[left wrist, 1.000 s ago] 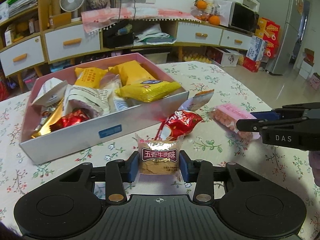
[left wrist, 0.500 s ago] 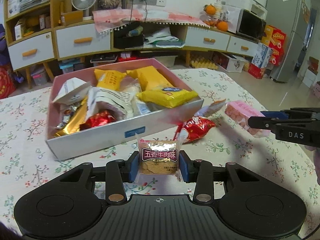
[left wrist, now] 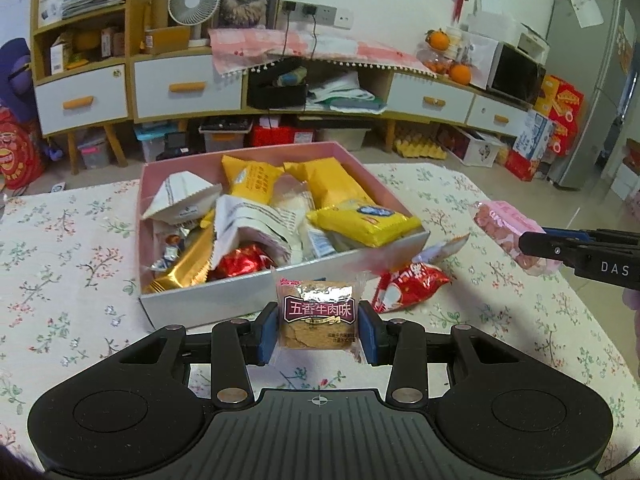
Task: Organize snacks
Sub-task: 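Lift the cake packet with the left tool while the right tool lifts the pink packet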
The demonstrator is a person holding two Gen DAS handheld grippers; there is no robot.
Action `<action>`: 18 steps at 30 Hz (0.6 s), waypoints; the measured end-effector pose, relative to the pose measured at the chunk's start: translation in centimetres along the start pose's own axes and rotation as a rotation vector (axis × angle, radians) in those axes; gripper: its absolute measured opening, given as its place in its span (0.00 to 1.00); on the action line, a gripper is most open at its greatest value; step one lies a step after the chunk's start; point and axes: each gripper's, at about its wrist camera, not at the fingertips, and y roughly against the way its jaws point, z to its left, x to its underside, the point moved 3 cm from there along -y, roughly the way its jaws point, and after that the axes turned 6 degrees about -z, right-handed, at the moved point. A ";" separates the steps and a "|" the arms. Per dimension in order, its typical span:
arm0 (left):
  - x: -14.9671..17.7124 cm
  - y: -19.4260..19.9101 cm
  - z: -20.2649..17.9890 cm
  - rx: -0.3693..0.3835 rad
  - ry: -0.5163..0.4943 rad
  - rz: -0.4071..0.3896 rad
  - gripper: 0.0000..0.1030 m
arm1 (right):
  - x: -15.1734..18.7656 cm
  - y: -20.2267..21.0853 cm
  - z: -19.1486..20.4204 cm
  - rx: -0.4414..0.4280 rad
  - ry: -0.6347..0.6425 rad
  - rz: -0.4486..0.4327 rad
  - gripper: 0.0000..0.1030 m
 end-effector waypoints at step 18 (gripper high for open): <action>-1.2 0.4 3.4 -0.046 0.018 -0.025 0.37 | -2.5 -1.8 5.6 -0.096 -0.007 -0.041 0.02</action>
